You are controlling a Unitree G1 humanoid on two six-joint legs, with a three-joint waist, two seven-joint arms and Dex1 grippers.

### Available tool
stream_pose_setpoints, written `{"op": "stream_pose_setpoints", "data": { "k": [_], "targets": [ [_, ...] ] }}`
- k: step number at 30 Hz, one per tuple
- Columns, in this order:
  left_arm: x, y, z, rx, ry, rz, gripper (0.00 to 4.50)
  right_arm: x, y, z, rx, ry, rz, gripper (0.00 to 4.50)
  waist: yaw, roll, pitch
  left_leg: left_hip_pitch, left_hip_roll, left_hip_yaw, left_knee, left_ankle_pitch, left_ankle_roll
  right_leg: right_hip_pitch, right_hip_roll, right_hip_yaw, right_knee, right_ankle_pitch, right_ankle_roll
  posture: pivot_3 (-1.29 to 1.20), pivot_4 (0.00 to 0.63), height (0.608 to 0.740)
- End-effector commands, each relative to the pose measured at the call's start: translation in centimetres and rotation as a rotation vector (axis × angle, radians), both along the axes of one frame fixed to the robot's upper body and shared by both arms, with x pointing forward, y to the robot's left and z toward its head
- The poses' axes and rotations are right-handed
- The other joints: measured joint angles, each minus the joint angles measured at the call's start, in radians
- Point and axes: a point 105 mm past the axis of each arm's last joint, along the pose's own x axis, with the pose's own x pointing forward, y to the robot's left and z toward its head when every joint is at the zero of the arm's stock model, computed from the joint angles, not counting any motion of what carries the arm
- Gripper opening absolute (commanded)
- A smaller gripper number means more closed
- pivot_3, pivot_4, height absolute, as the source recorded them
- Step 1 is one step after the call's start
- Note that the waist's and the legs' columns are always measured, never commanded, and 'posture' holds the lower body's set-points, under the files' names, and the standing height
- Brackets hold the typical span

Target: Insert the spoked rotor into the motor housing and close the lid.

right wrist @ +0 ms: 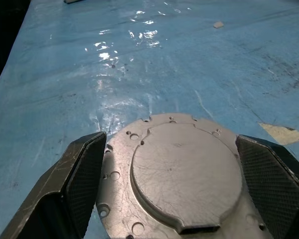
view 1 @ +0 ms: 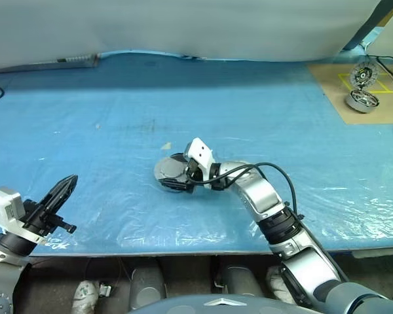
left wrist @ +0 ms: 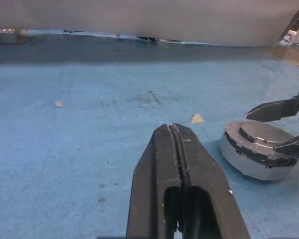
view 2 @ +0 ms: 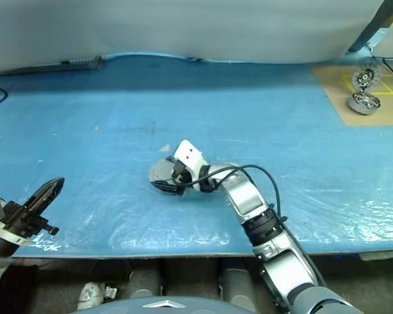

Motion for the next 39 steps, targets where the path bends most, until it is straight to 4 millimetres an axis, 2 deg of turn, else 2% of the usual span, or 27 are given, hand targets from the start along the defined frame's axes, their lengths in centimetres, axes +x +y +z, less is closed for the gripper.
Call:
{"op": "stream_pose_setpoints", "data": {
  "k": [1,12,26,29,31,32,39],
  "targets": [
    [0.1,0.2,0.8,0.019,-0.036,-0.007,0.00,-0.3,0.6,1.0,0.031,-0.035,0.016,4.37,0.000,0.000,0.000,0.000,0.000,0.000,-0.001,0.000,0.000,0.000,0.000,0.000,0.000,0.000,0.000,0.00,0.150,0.740],
    [2.3,-0.6,0.0,0.021,-0.045,0.017,0.00,0.2,0.7,0.9,0.035,-0.031,-0.008,4.37,0.000,0.000,0.000,0.005,0.000,0.000,0.000,0.000,0.000,0.004,0.000,0.000,0.001,0.000,0.000,0.00,0.150,0.740],
    [7.2,-1.7,-0.3,0.062,-0.044,-0.010,0.00,0.8,0.3,-0.8,0.017,0.006,-0.061,4.37,0.001,-0.001,0.000,0.008,0.000,0.000,0.000,0.000,0.000,0.006,0.000,0.000,0.002,0.000,0.000,0.00,0.150,0.740],
    [8.2,-2.0,-0.6,0.076,-0.029,-0.026,0.00,0.8,0.2,-1.0,0.014,0.008,-0.064,3.75,0.001,-0.001,0.000,0.008,0.000,0.000,0.001,0.000,0.000,0.006,0.000,0.000,0.003,0.000,0.000,0.00,0.150,0.740],
    [8.9,-2.3,-0.9,0.091,-0.018,-0.039,0.00,0.8,0.1,-1.1,0.012,0.007,-0.065,3.06,0.002,-0.001,0.000,0.008,0.000,0.000,0.001,0.000,0.000,0.007,0.000,0.001,0.004,0.000,0.000,0.00,0.150,0.740],
    [9.1,-2.4,-1.0,0.095,-0.015,-0.043,0.00,0.8,0.1,-1.1,0.011,0.007,-0.066,2.95,0.002,-0.001,0.000,0.009,0.000,0.000,0.002,0.000,0.000,0.007,0.000,0.001,0.005,0.000,0.000,0.00,0.150,0.740],
    [10.0,-3.3,-1.5,0.121,0.003,-0.066,0.00,0.8,-0.2,-0.5,0.003,-0.019,-0.065,2.95,0.003,-0.001,0.000,0.009,-0.001,0.000,0.003,0.000,0.000,0.007,-0.001,0.001,0.006,0.000,0.000,0.00,0.150,0.740]
  ]
}}
